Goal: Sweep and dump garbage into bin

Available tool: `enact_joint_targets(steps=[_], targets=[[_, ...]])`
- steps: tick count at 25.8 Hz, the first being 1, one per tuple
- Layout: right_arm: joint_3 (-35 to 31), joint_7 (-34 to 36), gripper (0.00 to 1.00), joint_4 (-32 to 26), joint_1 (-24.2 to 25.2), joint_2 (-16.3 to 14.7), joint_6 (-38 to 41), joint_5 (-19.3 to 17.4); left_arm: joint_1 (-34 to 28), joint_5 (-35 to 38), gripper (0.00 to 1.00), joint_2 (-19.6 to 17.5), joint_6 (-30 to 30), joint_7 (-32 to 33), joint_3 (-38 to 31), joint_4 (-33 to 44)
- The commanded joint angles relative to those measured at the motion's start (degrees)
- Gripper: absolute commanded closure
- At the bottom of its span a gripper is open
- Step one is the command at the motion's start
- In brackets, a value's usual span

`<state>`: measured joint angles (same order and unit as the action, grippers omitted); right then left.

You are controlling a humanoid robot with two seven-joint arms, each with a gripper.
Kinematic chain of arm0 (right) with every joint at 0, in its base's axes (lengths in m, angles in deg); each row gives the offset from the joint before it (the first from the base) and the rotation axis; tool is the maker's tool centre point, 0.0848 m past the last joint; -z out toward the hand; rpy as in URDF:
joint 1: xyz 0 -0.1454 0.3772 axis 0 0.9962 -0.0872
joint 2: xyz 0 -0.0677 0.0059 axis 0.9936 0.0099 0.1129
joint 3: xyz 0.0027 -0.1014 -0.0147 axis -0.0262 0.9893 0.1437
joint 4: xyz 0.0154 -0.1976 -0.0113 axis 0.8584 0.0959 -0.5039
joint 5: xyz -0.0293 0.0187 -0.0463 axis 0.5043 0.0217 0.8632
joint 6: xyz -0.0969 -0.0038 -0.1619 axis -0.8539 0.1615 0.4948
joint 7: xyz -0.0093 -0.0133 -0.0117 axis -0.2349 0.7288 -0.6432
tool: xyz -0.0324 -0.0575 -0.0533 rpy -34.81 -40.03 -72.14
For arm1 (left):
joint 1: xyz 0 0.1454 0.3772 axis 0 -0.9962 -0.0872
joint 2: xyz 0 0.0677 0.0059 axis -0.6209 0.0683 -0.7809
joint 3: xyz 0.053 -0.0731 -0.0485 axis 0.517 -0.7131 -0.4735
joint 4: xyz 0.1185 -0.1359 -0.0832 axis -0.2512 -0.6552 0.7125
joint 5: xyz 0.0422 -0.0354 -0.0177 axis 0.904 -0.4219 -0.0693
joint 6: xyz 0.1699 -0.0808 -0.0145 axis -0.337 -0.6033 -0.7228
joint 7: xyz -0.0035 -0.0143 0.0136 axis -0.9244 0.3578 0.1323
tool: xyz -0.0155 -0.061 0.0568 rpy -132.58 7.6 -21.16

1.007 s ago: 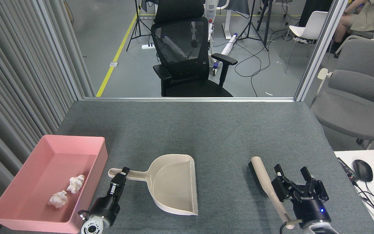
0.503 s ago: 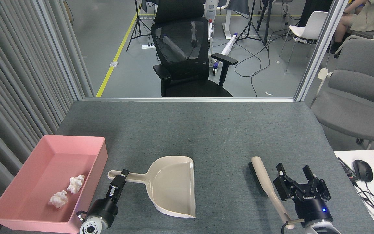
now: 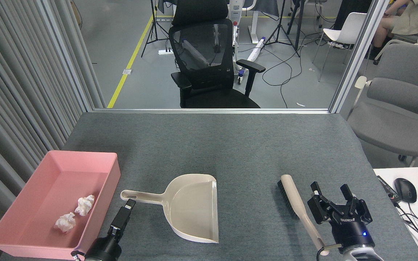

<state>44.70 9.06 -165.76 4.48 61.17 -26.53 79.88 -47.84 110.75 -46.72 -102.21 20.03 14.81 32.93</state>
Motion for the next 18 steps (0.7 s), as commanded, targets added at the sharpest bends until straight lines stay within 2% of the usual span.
enact_joint_targets(steps=[1, 7, 11, 16, 18], targets=[[0.06, -0.01, 0.03, -0.04, -0.09, 0.19, -0.02, -0.04, -4.22, 0.00, 0.10, -0.87, 2.29, 0.08, 0.12, 7.91], [0.32, -0.19, 0.02, -1.36, -0.09, 0.10, -0.11, 0.49, -9.58, 2.19, 0.11, -4.56, 5.63, 0.08, 0.29, 21.26], [0.67, -0.19, 0.02, -2.50, -0.35, 0.45, -2.30, 1.28, -10.28, 16.87, 0.10, -5.97, 5.02, -0.44, 0.56, 26.10], [3.92, -2.12, 0.02, -3.73, -1.23, 1.77, -8.02, 10.94, -6.68, 30.58, 0.10, -5.88, 3.26, -2.73, 0.47, 27.77], [4.19, -3.00, 0.02, -4.70, -1.32, 3.26, -8.28, 11.30, -6.24, 32.34, 0.10, -5.44, 3.87, -1.94, 0.91, 29.35]])
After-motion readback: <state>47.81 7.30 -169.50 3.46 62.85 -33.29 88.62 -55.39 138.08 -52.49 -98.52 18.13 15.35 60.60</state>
